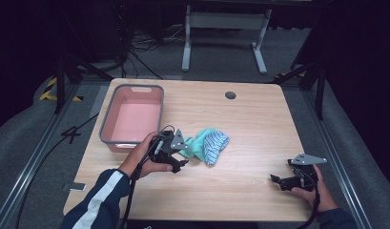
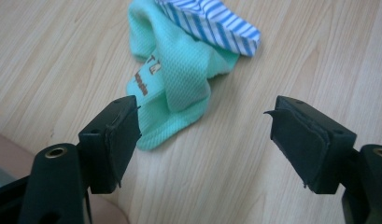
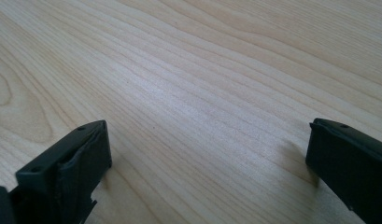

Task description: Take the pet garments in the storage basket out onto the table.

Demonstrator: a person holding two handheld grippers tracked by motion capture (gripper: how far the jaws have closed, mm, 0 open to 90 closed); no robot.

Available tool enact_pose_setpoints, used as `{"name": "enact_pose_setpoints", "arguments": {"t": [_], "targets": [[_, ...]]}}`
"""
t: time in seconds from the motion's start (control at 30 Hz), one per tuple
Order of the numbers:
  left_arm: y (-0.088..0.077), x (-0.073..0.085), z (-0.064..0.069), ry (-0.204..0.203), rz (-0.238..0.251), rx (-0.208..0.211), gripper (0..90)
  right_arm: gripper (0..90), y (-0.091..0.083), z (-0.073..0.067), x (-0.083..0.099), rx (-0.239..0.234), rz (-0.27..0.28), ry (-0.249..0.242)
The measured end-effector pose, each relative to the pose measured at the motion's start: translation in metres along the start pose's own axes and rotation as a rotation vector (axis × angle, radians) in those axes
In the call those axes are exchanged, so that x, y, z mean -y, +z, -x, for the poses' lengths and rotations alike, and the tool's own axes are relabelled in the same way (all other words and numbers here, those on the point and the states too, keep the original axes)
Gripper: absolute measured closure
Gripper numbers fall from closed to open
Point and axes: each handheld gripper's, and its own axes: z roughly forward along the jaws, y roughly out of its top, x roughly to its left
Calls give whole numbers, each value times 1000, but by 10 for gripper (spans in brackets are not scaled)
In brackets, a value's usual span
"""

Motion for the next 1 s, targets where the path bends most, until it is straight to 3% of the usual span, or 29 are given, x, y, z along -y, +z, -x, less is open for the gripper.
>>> {"name": "enact_pose_setpoints", "arguments": {"t": [0.3, 0.57, 0.7, 1.0], "targets": [[-3, 20, 8, 26, -33, -15, 241, 5, 0, 0, 0, 1, 0, 1], [-4, 46, 12, 19, -69, -39, 239, 5, 0, 0, 0, 1, 0, 1], [-7, 65, 13, 9, -88, -53, 234, 5, 0, 0, 0, 2, 0, 2], [-14, 108, 12, -58, -105, -83, 210, 5, 0, 0, 0, 3, 0, 1]]}}
